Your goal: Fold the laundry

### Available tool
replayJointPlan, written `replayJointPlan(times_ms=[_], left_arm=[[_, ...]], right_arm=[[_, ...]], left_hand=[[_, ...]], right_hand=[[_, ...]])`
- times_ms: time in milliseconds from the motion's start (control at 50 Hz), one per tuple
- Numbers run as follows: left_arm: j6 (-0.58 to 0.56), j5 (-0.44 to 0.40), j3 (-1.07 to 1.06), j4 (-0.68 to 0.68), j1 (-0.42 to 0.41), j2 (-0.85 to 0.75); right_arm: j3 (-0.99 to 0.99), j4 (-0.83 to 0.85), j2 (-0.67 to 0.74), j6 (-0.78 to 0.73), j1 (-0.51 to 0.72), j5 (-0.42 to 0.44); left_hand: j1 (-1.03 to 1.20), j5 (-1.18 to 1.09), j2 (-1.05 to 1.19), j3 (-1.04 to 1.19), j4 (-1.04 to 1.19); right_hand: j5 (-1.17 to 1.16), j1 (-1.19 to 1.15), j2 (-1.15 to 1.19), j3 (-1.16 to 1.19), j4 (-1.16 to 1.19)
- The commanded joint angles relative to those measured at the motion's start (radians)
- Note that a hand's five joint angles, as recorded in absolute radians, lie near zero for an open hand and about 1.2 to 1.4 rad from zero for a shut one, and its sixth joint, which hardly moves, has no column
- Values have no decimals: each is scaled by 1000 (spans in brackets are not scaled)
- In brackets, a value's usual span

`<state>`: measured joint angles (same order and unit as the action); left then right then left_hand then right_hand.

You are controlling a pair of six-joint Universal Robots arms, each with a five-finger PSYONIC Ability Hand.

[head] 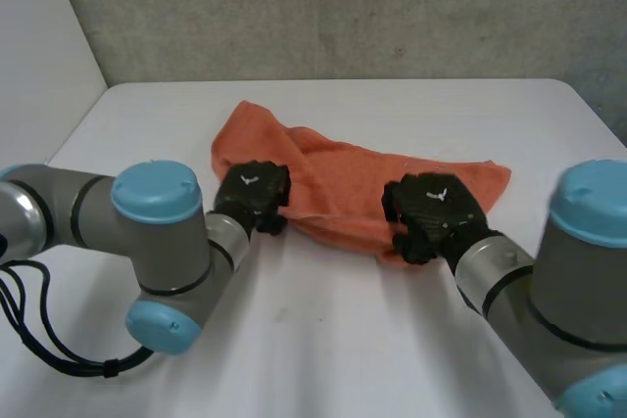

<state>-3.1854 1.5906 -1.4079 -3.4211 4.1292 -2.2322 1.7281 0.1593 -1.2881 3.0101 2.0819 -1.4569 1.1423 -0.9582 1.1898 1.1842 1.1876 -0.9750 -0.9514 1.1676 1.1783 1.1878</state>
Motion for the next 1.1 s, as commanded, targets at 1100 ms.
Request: replayJointPlan(times_ms=[1100], left_arm=[[-291, -100, -126, 42, 112, 192]], right_arm=[[-481, -247, 265, -71, -17, -25]], left_hand=[[253, -263, 205, 211, 208]], right_hand=[[-210, -408, 192, 181, 172]])
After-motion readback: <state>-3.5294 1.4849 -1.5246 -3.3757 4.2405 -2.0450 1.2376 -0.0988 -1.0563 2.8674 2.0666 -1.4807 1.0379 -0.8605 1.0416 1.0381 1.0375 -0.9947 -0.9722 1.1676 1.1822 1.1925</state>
